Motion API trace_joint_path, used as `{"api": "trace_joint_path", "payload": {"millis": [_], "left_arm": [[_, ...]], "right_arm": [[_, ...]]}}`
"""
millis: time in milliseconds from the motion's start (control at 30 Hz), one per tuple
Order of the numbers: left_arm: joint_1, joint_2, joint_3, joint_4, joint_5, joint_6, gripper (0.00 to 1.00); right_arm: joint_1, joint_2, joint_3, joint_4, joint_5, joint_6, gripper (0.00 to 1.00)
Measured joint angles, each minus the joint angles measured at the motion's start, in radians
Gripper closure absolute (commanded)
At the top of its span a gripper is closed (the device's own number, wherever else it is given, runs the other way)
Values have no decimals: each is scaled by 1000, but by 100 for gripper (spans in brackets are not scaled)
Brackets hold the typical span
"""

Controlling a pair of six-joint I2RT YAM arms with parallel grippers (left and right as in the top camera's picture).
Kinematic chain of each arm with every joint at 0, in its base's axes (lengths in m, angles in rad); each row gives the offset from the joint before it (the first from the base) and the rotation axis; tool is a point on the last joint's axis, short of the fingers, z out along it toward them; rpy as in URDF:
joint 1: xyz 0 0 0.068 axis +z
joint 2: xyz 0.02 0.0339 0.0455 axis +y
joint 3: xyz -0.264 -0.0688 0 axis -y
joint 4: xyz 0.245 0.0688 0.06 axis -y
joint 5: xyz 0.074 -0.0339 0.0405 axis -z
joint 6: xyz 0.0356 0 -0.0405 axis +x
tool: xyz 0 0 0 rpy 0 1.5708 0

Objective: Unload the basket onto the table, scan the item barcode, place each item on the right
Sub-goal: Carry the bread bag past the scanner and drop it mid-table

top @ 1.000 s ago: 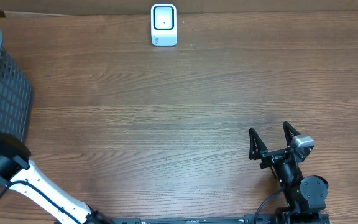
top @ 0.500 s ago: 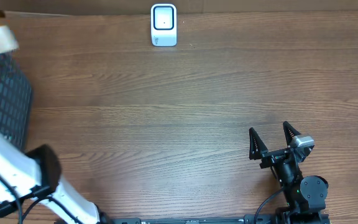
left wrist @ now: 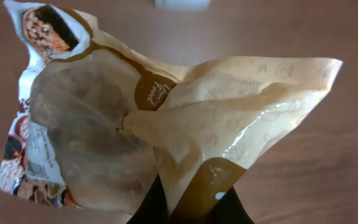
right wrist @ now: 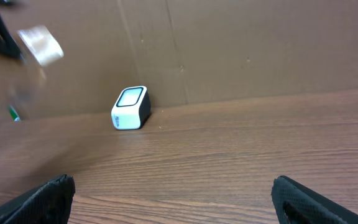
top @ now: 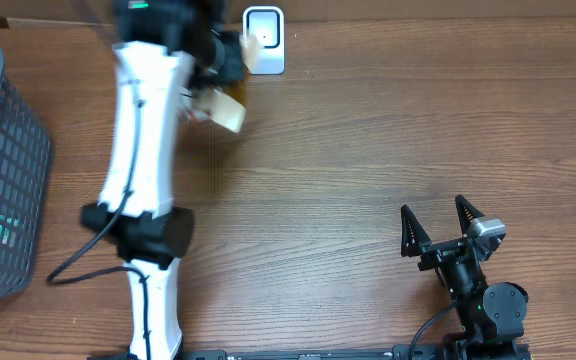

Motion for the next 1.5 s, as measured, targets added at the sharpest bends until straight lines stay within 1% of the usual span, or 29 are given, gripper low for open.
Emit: {"api": "trace_joint_path", "payload": {"millis": [67, 267, 467, 567, 600, 633, 667, 700, 867, 1000, 1033, 1167, 1233, 1300, 1433, 1500], "left_arm": [[-38, 37, -78, -2, -14, -52, 96], [-106, 121, -221, 16, -41, -228, 96], [-159, 203, -299, 95, -45, -309, 96], [-191, 251, -311, 138, -5, -328, 95], [-201, 259, -314, 149, 9, -330, 90], [-210, 265, -315, 159, 22, -330, 71], [-222, 269, -315, 173, 37, -327, 15], [-230, 269, -315, 185, 51, -330, 0], [-261, 269, -315, 202, 112, -314, 0], [-240, 269, -279, 174, 179, -260, 0], [-233, 269, -256, 158, 183, -252, 0], [-183, 251, -68, 57, 159, -226, 0], [-146, 210, 23, 11, 114, -220, 0], [-105, 144, 82, 4, 73, -192, 0], [8, -43, 123, 3, 19, -158, 0], [98, -137, 135, 3, 8, -147, 0]], "right_arm": [[0, 0, 0, 1, 0, 0, 0], [0, 0, 0, 0, 0, 0, 0], [0, 0, 0, 0, 0, 0, 0], [0, 0, 0, 1, 0, 0, 0], [0, 0, 0, 0, 0, 0, 0], [0, 0, 0, 0, 0, 0, 0], [0, 0, 0, 0, 0, -1, 0], [0, 0, 0, 0, 0, 0, 0], [0, 0, 0, 0, 0, 0, 0], [0, 0, 0, 0, 0, 0, 0], [0, 0, 0, 0, 0, 0, 0], [0, 0, 0, 1, 0, 0, 0], [0, 0, 0, 0, 0, 0, 0], [0, 0, 0, 0, 0, 0, 0], [0, 0, 0, 0, 0, 0, 0], [0, 0, 0, 0, 0, 0, 0]]}}
